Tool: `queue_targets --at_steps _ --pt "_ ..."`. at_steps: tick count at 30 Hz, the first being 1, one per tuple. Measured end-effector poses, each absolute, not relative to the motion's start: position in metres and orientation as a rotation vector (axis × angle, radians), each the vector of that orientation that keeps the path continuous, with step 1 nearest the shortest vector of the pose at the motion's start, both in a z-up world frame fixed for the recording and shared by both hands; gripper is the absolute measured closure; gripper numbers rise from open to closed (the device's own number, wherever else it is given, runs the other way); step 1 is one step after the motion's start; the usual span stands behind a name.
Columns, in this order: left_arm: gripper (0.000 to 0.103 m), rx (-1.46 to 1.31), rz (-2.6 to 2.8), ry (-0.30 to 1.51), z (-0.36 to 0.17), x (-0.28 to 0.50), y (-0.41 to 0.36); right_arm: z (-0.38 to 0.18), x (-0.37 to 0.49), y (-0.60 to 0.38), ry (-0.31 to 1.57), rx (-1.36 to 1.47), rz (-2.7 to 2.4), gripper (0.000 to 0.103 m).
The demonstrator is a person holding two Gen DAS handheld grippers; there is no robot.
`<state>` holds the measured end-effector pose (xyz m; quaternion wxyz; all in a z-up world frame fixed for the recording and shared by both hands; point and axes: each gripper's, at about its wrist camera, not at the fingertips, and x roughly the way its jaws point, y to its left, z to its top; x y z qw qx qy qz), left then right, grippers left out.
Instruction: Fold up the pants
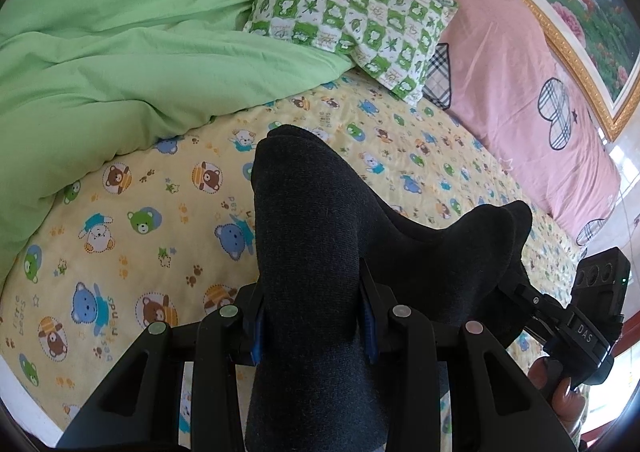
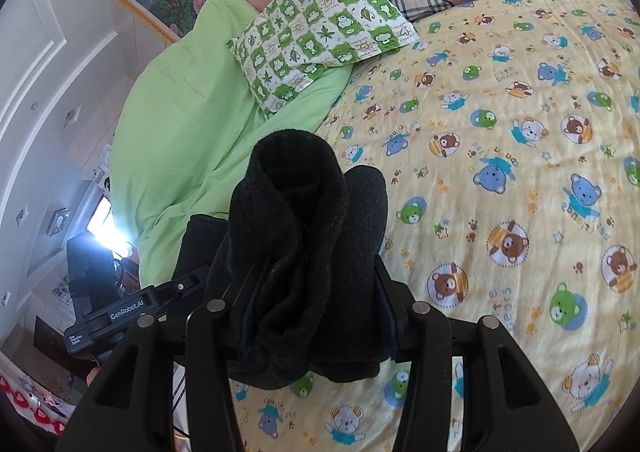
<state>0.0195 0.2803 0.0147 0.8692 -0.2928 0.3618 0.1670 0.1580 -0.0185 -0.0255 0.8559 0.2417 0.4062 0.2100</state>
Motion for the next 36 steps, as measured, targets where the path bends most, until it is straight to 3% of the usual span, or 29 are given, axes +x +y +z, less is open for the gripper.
queue_targets --at_steps 5,7,16,29,36 --pt "0.060 -0.632 0.352 0.775 0.002 0.020 0.287 -0.035 0.164 -0.019 0.873 0.495 0.424 0.051" --pt "0.050 -0.640 0.359 0.780 -0.004 0.020 0.290 -0.037 0.165 -0.020 0.876 0.465 0.397 0.047" --pt "0.031 -0.680 0.357 0.786 -0.033 0.017 0.299 -0.052 0.170 -0.032 0.943 0.356 0.292 0.040" --pt "0.032 -0.547 0.394 0.819 -0.011 0.008 0.275 -0.046 0.160 -0.038 0.920 0.395 0.326 0.032" --pt "0.030 -0.479 0.391 0.832 0.000 -0.009 0.258 -0.024 0.149 -0.020 0.900 0.332 0.398 0.021"
